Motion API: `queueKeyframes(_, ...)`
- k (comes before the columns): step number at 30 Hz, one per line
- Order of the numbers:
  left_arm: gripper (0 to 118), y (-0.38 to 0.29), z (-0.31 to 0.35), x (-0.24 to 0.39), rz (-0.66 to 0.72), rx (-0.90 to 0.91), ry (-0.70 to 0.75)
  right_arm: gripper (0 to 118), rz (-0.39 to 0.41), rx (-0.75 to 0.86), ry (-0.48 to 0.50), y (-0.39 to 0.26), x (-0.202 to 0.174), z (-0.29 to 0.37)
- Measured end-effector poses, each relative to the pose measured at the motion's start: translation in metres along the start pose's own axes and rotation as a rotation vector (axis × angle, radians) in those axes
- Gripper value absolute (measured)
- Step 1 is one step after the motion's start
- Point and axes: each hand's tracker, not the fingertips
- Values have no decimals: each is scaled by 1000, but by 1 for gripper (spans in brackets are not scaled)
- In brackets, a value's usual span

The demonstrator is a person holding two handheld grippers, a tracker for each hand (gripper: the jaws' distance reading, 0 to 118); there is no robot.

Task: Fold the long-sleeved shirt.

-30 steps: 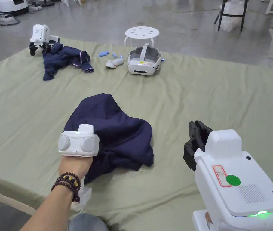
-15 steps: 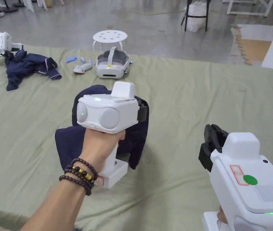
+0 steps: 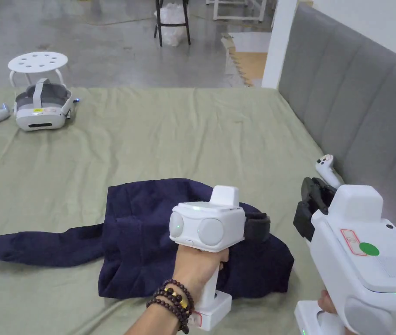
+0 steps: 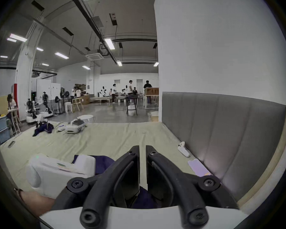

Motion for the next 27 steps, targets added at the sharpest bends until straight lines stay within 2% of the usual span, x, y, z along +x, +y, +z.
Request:
queueKeyframes(1, 109, 2, 13, -2, -33, 32, 24, 6, -4, -9, 5, -1, 0, -2)
queueKeyframes(4, 108, 16, 60, -32, -44, 183, 81, 6, -31, -43, 42, -1, -5, -4)
queueKeyframes(7, 104, 10, 121, -54, -23, 306, 234, 6, -26, -53, 80, -1, -19, -5)
queueKeyframes(10, 82, -11, 176, -64, -61, 352, 367, 6, -3, -53, 114, 0, -33, -8)
queueKeyframes(12, 75, -32, 203, -71, -78, 370, 409, 6, -4, -61, 142, 1, -41, -8)
queueKeyframes(13, 64, -42, 215, -73, -59, 372, 413, 6, -4, -62, 153, 1, -45, -10)
queueKeyframes(14, 45, -52, 225, -75, -41, 377, 413, 6, 1, -59, 162, 2, -48, -9)
queueKeyframes(15, 20, -61, 232, -77, -25, 377, 413, 6, 6, -57, 168, 2, -51, -8)
queueKeyframes(16, 4, -69, 238, -78, -16, 372, 423, 6, 12, -57, 178, 3, -53, -8)
queueKeyframes(18, 3, -79, 238, -80, -27, 358, 476, 6, 19, -57, 188, 4, -58, -9)
queueKeyframes(21, 4, -81, 234, -86, -37, 273, 440, 6, 23, -54, 200, 5, -61, -9)
queueKeyframes(22, 17, -81, 230, -89, -17, 281, 434, 6, 22, -54, 200, 5, -61, -9)
queueKeyframes(23, 43, -79, 232, -92, 21, 287, 421, 6, 21, -54, 199, 5, -61, -9)
queueKeyframes(24, 81, -78, 227, -97, 63, 274, 423, 6, 20, -55, 197, 5, -61, -9)
queueKeyframes(25, 108, -79, 218, -102, 75, 246, 443, 6, 21, -57, 195, 5, -60, -10)
queueKeyframes(27, 111, -82, 196, -114, 103, 108, 485, 6, 29, -63, 189, 5, -58, -10)
